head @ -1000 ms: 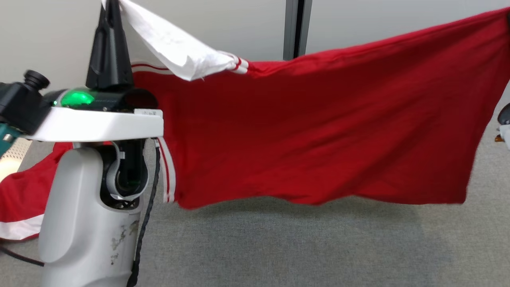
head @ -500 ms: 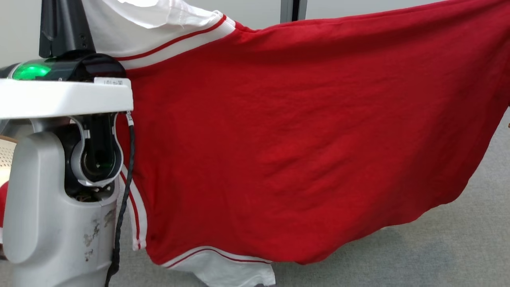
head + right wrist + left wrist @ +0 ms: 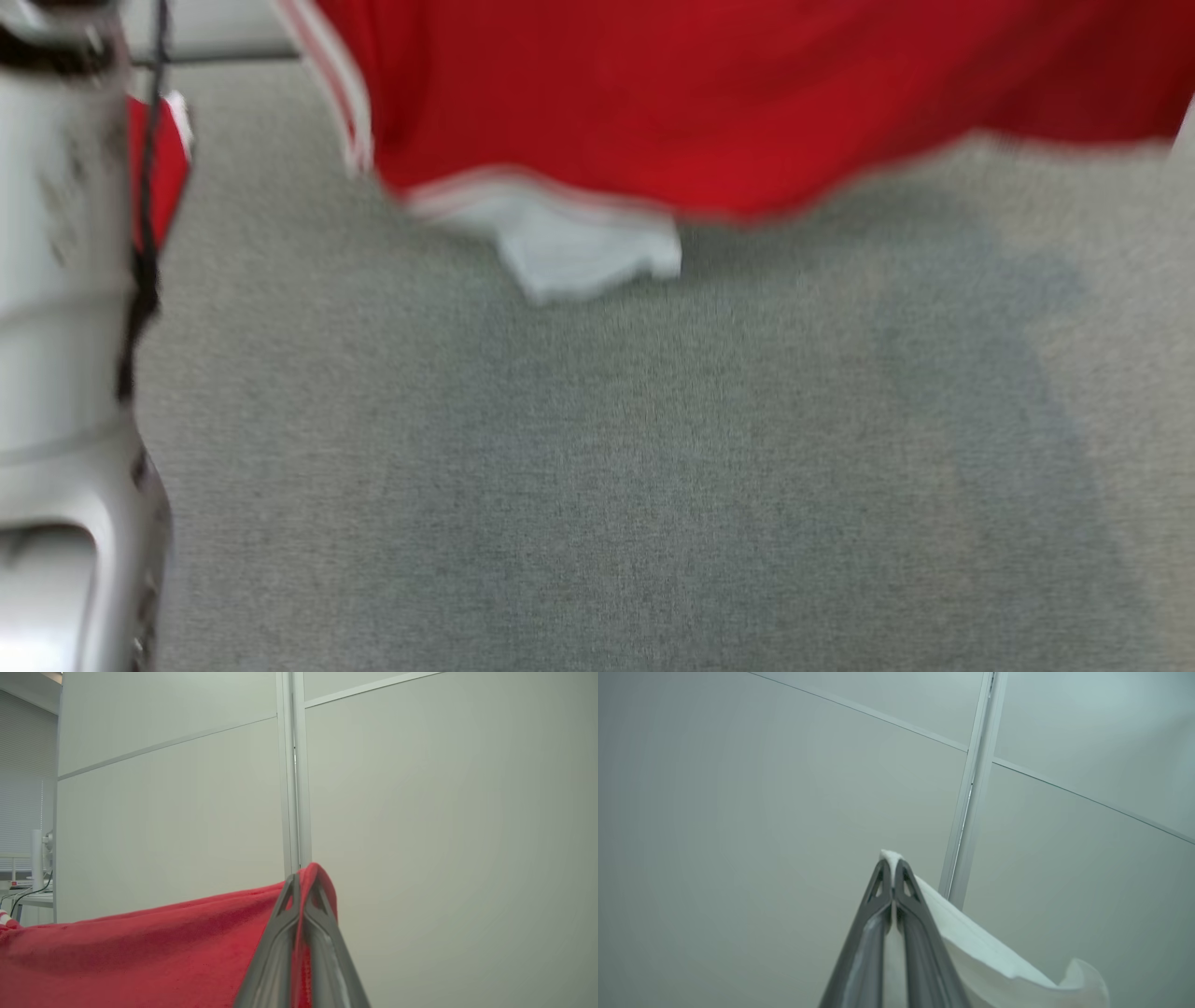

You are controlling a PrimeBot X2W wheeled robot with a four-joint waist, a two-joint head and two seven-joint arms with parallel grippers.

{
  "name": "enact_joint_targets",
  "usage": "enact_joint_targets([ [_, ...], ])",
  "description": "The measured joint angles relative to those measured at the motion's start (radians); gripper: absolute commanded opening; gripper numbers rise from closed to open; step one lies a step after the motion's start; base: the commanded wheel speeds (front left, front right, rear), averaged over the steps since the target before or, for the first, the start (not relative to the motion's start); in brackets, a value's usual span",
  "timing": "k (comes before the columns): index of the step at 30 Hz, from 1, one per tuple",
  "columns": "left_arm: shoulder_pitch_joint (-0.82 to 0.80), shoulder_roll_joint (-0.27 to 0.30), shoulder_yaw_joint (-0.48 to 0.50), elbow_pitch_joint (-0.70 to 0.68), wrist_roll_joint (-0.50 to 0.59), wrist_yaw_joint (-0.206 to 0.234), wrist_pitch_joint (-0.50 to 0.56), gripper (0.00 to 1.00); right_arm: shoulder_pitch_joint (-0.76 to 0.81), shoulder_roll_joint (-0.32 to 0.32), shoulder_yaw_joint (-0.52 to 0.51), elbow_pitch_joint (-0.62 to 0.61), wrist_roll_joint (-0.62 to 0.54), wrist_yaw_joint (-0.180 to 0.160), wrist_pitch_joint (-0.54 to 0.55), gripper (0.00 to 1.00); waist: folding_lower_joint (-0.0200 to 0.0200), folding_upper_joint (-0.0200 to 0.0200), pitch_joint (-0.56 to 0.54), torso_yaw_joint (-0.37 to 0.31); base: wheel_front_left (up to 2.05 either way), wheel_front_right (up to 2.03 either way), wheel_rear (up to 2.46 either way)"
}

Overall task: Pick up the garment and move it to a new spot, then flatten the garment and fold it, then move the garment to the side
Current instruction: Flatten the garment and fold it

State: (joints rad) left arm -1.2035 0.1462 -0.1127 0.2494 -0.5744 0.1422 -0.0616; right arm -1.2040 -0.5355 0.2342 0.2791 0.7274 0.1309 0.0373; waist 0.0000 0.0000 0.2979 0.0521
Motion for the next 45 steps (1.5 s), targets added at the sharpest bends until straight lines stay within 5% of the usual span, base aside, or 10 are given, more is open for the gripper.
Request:
enact_joint_targets([
  [8,-0.300,-0.018,0.032,0.249,0.022,-0.032,-0.171,0.00,-0.342,0.065,0.047,0.288,-0.135,0.000,-0.182,0.00,0.0000,0.0000,0.192,0.002,0.00,0.00,0.00],
  [16,-0.333,-0.063,0.036,0.330,0.085,-0.094,-0.200,0.00,-0.340,0.079,0.214,0.391,-0.079,0.000,-0.261,0.00,0.0000,0.0000,0.288,0.031,0.00,0.00,0.00],
  [27,-0.070,-0.095,0.032,0.336,0.183,-0.153,-0.202,0.00,-0.077,-0.013,0.408,0.412,0.056,0.000,-0.295,0.00,0.0000,0.0000,0.308,0.094,0.00,0.00,0.00],
  [36,0.227,-0.097,-0.026,0.345,0.268,-0.204,-0.202,0.00,0.182,-0.067,0.465,0.364,0.152,0.000,-0.298,0.00,0.0000,0.0000,0.196,0.116,0.00,0.00,0.00],
  [45,0.480,-0.090,-0.097,0.410,0.345,-0.243,-0.202,0.00,0.339,-0.090,0.632,0.407,0.237,0.000,-0.299,0.00,0.0000,0.0000,0.047,0.127,0.00,0.00,0.00],
])
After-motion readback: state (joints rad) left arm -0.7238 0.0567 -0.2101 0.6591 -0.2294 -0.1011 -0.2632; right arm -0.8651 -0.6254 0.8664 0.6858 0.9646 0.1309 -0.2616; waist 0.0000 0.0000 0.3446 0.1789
